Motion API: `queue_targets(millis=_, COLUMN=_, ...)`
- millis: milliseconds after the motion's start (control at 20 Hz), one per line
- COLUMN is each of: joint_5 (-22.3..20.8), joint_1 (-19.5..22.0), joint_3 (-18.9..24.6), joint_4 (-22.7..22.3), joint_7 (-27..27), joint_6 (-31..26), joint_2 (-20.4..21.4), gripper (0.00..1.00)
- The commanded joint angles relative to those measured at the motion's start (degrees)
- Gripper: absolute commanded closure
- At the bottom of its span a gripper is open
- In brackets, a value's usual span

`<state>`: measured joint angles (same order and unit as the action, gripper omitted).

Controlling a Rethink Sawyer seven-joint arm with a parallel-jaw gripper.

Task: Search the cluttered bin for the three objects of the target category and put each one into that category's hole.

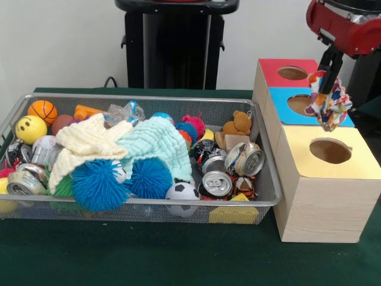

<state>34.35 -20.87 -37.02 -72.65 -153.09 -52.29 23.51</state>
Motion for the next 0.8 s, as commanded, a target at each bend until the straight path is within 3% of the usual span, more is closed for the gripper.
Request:
queue_targets(millis=50, joint_5=-3.2, joint_1=2.4, joint_3=7.7, joint_4=-3.2, joint_7=2.5, joint_6=3.0, joint_2=4.7, gripper=1.0)
queue_targets(millis=800, joint_5=-4.7, joint_1=2.1, joint_3=8.9, joint_4=-2.3, joint_7=-1.3, joint_6=3.4, joint_2=3.9, gripper=1.0)
